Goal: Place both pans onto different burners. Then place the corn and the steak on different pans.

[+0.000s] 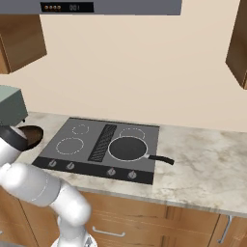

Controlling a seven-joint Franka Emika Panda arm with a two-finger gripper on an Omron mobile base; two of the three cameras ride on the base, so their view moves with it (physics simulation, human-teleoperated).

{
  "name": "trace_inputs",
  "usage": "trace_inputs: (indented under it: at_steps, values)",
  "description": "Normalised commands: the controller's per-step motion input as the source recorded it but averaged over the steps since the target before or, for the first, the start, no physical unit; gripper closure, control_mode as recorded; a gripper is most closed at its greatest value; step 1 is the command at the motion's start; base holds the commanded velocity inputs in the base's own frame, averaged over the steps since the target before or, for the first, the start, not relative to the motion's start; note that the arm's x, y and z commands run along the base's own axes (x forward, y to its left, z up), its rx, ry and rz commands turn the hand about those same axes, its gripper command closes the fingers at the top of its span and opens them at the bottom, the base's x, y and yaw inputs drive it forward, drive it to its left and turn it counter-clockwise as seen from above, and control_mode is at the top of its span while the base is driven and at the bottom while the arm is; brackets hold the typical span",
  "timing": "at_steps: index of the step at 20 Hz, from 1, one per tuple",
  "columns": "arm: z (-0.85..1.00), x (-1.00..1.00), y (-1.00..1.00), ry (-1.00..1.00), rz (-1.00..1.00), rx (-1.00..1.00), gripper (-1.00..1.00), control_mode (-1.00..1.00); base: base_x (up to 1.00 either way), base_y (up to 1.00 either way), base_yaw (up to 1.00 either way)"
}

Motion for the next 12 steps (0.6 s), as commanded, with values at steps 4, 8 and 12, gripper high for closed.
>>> trace_inputs:
  at_steps: [4,8,12]
  values:
    - [-0.28,0.07,0.19,0.0,0.0,0.0,-1.0,-1.0,0.0,0.0,0.0]
    - [-0.21,0.01,0.09,0.0,0.0,0.0,-1.0,-1.0,0.0,0.0,0.0]
    - [-0.24,0.02,0.0,0.0,0.0,0.0,-1.0,-1.0,0.0,0.0,0.0]
